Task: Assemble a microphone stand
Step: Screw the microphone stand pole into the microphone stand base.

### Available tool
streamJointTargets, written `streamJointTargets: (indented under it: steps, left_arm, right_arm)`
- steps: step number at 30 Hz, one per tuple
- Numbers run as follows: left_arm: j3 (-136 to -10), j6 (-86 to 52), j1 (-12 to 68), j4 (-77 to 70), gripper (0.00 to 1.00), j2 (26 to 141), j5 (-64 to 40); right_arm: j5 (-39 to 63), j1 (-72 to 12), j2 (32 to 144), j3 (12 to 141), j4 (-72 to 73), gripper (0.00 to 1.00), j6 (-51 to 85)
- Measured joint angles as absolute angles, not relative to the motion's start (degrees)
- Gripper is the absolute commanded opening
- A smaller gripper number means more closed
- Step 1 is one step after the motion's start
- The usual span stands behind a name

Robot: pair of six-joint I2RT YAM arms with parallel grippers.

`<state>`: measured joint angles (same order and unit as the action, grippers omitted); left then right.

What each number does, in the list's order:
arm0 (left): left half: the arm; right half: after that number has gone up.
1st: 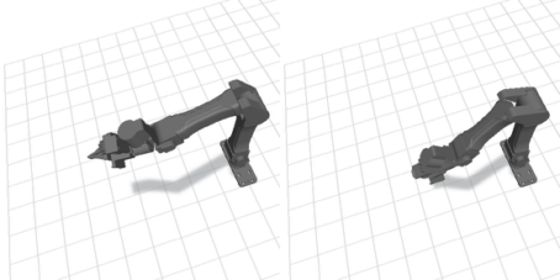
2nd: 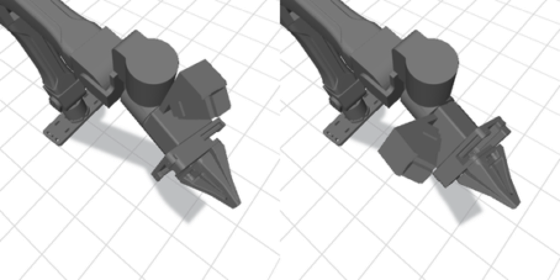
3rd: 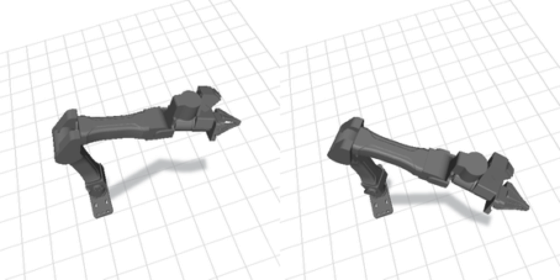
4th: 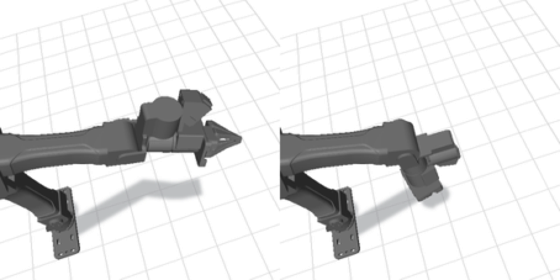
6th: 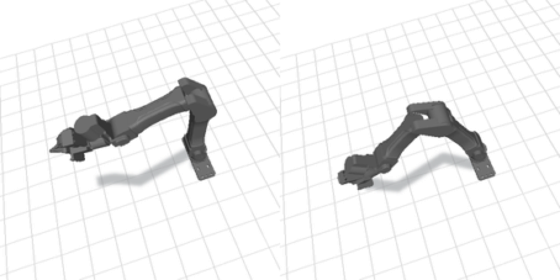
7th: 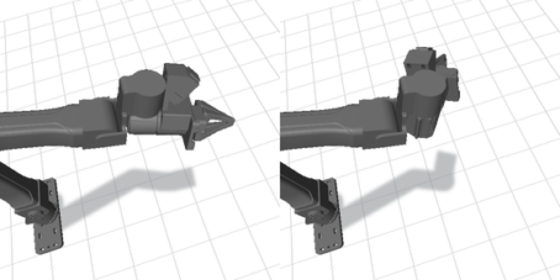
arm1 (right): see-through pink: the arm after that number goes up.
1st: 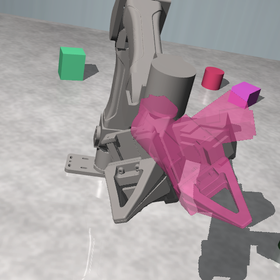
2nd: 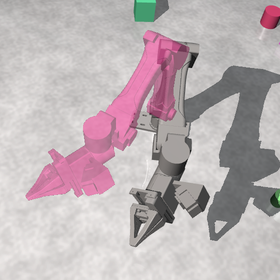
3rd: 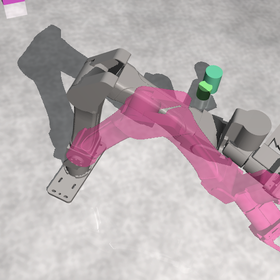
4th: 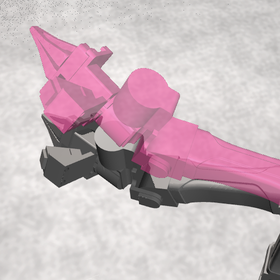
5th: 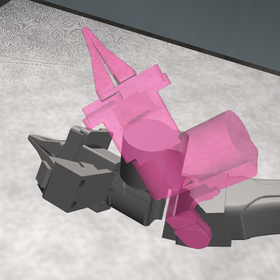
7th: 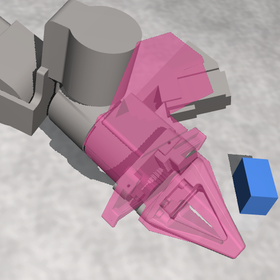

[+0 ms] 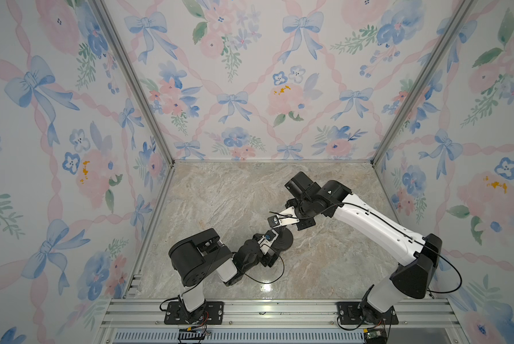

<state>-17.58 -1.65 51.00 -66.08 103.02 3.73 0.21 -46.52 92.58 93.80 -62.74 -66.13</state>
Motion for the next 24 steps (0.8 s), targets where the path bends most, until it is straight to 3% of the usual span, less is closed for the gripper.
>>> streamJointTargets:
  steps: [13, 18, 24]
  left_arm:
    - [-18.3, 2.1, 43.0, -64.8, 0.92, 92.2, -9.1]
    - [-23.4, 5.1, 41.1, -65.2, 0.89, 97.9, -16.8]
    - [-25.1, 6.1, 41.2, -64.9, 0.89, 104.5, -18.6]
  right_arm:
    - [3.0, -44.9, 91.9, 92.8, -62.1, 0.10, -66.2]
    - [4.0, -43.9, 91.9, 92.5, -61.8, 0.10, -66.0]
    - [6.2, -41.7, 90.8, 90.5, -60.0, 0.10, -65.7]
